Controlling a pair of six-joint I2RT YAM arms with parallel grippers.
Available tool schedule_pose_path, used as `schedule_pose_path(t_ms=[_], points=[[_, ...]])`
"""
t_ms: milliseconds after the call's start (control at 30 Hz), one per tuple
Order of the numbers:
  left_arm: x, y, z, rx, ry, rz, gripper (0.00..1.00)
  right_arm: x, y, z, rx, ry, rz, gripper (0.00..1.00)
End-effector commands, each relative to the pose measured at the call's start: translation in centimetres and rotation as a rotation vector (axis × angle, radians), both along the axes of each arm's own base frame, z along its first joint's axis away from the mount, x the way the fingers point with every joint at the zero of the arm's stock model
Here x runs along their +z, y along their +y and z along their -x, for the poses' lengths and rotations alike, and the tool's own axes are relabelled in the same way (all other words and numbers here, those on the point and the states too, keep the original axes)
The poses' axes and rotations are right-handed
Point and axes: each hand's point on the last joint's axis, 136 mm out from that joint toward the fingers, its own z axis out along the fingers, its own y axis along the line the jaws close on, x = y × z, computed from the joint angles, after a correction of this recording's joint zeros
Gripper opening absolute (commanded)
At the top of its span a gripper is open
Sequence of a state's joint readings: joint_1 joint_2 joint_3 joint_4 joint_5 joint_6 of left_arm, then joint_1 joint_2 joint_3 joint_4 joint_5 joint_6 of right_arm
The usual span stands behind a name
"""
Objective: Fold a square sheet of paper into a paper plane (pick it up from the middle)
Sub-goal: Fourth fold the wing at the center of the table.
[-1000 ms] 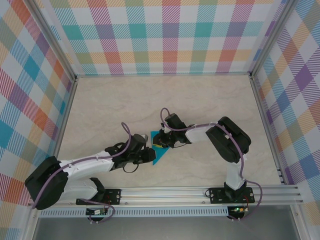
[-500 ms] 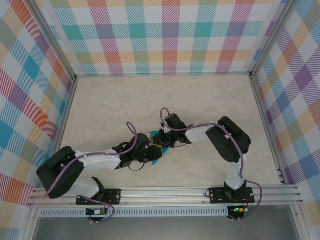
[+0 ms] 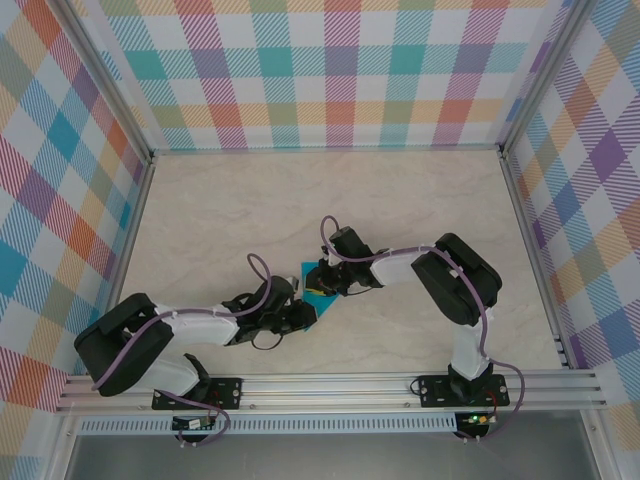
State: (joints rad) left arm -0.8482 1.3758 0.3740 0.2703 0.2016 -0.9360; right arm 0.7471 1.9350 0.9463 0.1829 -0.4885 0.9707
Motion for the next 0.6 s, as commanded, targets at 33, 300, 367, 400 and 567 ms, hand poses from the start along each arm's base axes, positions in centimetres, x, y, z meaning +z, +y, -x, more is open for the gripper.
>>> schedule_pose_path(t_ms=[33,300,367,400,567], points=[[-2.0,2.2,2.2,0.013,0.089,-0.057,0.24,-4.8,-2.4,2.4,-0.002,0.108,0.151,0.17],[-2.4,2.5,4.6,-0.015,0.191,-0.016,0.24,-4.9,-2.6,2.3,-0.01,0.109,0.158,0.17],[-2.2,2.6,4.9,-0.017,0.201,-0.007,0.25,-4.9,-2.6,2.4,-0.009,0.111,0.16,0.17],[-1.8,2.4,4.8,-0.019,0.192,0.004,0.25,-4.9,-2.7,2.4,-0.009,0.111,0.161,0.17],[2.2,1.8,3.2,-0.005,0.082,0.062,0.25,-4.9,-2.7,2.5,-0.01,0.112,0.163,0.17]])
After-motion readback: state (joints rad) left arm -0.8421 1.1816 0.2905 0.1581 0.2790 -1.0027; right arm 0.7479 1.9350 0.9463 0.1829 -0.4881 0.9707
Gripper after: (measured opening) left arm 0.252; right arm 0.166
